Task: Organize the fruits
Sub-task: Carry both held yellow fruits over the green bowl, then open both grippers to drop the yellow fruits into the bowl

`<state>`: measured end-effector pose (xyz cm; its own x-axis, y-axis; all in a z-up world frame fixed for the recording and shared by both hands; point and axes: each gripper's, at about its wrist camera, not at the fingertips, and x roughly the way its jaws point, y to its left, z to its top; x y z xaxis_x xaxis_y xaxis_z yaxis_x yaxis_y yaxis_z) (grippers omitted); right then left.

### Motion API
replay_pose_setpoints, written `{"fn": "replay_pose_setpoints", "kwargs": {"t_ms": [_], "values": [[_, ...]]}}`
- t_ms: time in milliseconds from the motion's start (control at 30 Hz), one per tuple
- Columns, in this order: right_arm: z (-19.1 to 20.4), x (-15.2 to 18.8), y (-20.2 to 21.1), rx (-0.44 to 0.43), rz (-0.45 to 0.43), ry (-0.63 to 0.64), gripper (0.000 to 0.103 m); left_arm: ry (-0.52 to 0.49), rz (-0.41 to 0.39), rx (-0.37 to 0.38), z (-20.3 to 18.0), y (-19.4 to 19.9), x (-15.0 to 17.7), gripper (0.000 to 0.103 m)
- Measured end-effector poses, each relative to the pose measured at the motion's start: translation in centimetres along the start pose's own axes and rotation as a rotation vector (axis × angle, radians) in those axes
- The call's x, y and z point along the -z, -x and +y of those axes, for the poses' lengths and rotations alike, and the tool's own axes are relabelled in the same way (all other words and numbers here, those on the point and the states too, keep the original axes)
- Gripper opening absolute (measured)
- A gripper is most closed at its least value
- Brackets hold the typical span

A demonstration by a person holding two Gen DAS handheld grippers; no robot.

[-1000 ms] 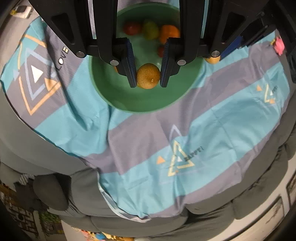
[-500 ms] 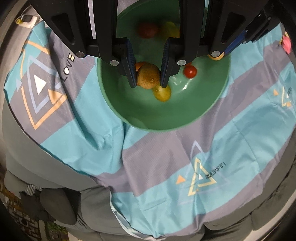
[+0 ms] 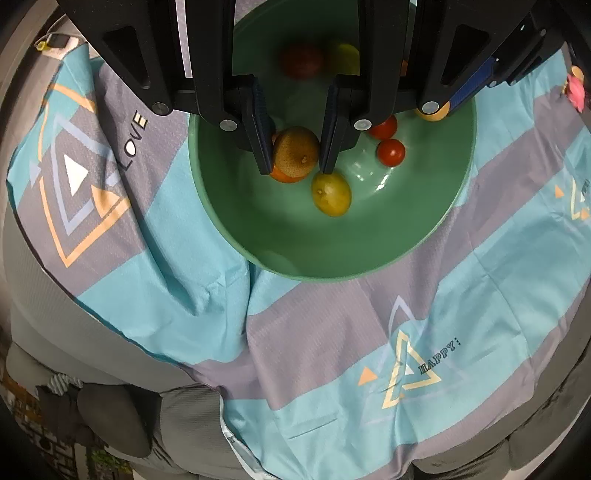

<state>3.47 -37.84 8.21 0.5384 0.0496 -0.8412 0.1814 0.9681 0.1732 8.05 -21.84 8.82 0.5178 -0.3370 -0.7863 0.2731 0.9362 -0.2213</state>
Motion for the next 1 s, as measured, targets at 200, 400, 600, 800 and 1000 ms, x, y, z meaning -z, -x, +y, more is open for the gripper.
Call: {"fn": "replay_pose_setpoints", "kwargs": {"t_ms": [200, 400, 600, 800, 1000], "values": [[0.1, 0.0, -0.2, 0.006, 0.008, 0.005, 0.028, 0.002, 0.003, 0.001, -0.1, -0.1, 0.0, 0.026], [0.1, 0.0, -0.2, 0.012, 0.009, 0.003, 0.028, 0.009, 0.007, 0.004, -0.1, -0.1, 0.0, 0.026], [-0.1, 0.2, -0.1, 0.014, 0.007, -0.005, 0.028, 0.005, 0.006, 0.007, -0.2, 0.0, 0.1, 0.026], [-0.3, 0.1, 0.3, -0.003, -0.006, -0.019, 0.031, 0.006, 0.007, 0.01, -0.1, 0.5, -0.1, 0.027], [-0.3, 0.0, 1.9, -0.039, -0.068, -0.022, 0.044, -0.001, -0.061, -0.021, -0.2, 2.5, -0.4, 0.075]]}}
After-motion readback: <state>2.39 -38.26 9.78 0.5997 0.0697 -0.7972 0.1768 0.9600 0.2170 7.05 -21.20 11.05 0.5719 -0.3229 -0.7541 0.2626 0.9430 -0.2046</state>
